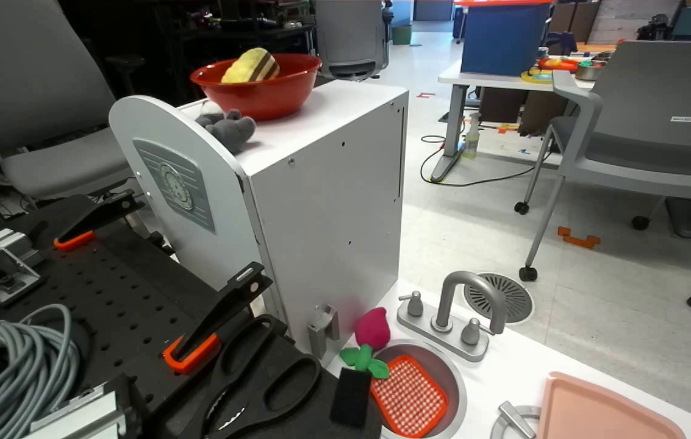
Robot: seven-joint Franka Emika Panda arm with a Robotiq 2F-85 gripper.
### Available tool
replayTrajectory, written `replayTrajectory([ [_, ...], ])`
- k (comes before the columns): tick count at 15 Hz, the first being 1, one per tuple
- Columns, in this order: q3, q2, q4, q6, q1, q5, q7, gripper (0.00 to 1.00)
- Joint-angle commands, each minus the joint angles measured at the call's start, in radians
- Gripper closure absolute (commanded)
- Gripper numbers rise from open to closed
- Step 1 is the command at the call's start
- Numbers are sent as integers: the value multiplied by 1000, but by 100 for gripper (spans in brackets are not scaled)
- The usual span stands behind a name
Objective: Remove the yellow plushy from the red bowl and put it on the counter
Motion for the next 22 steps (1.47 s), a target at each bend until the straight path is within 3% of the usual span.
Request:
replayTrajectory([
  [1, -1, 0, 1, -1, 1, 0, -3, 0],
  [17, -4, 4, 4, -1, -4, -2, -21, 0],
  [22, 1, 31, 10, 49, -21, 17, -181, 0],
])
